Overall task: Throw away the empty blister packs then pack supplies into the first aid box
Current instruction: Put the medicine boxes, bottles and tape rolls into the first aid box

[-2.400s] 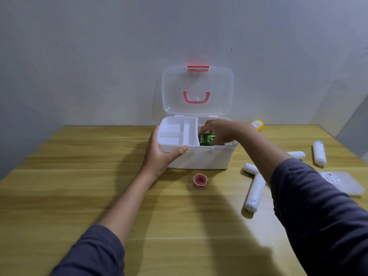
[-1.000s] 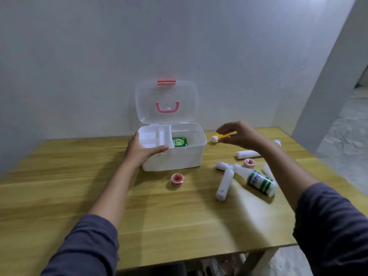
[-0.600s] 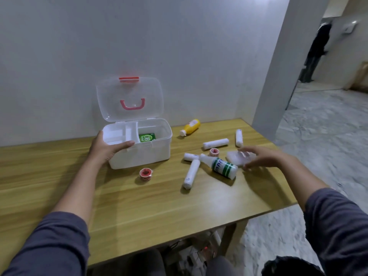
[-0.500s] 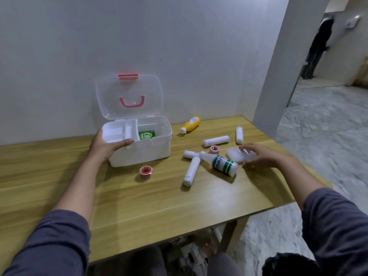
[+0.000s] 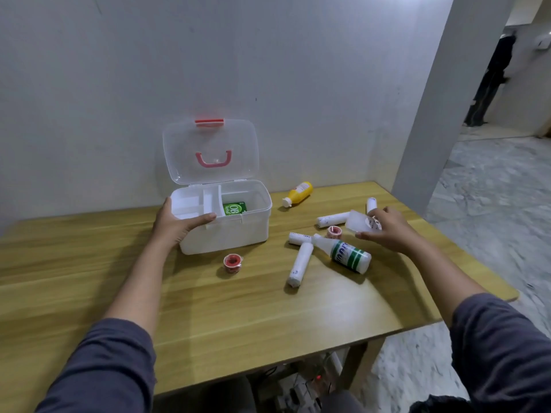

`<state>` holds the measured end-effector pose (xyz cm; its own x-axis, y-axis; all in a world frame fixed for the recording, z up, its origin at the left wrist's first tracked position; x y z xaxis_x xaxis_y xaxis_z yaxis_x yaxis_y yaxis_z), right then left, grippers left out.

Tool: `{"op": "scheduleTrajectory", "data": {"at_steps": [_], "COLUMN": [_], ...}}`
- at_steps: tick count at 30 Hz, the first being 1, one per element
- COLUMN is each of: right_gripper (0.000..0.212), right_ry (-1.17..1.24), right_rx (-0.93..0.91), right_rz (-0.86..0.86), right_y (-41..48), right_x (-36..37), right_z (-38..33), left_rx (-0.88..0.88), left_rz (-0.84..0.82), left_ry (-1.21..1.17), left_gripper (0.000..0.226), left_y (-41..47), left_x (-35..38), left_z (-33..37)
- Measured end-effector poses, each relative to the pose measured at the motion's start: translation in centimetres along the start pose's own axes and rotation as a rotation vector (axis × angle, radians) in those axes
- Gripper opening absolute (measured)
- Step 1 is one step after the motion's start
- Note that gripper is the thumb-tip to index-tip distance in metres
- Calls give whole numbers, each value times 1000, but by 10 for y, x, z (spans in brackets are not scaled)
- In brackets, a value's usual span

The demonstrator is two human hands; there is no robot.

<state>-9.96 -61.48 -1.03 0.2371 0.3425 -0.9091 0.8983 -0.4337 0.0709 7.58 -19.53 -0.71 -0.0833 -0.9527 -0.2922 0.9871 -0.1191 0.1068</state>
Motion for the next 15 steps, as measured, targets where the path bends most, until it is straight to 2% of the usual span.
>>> {"op": "scheduleTrajectory", "data": {"at_steps": [5, 8, 12, 15], "right_gripper": [57, 59, 62, 65], "right_ry": [108, 159, 37, -116], "right_rx": [-192, -361, -531, -584], "right_rz": [117, 61, -32, -64], "right_y": [18, 24, 34, 49], "right_x": [-24, -14, 17, 40], "right_z": [-81, -151, -226, -256], "left_rx": [-3, 3, 11, 18], "left_rz": [13, 13, 17, 36], "left_ry": [-51, -74, -79, -66], "left_gripper": [131, 126, 116, 118], "left_y": [-3, -3, -2, -1], "left_x": [1, 2, 2, 0], "left_z": [-1, -2, -5, -10]}}
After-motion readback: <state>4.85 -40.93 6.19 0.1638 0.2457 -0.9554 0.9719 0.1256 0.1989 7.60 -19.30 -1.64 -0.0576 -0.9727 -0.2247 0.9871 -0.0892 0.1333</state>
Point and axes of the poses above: each hand's wrist, its own y-axis towards the middle knuckle, its own x-axis out of the palm, z = x × y, the point moved 8 cm from there along y, towards the middle knuckle, and after that the axes turned 1 degree about -y, right-handed, at the moved point
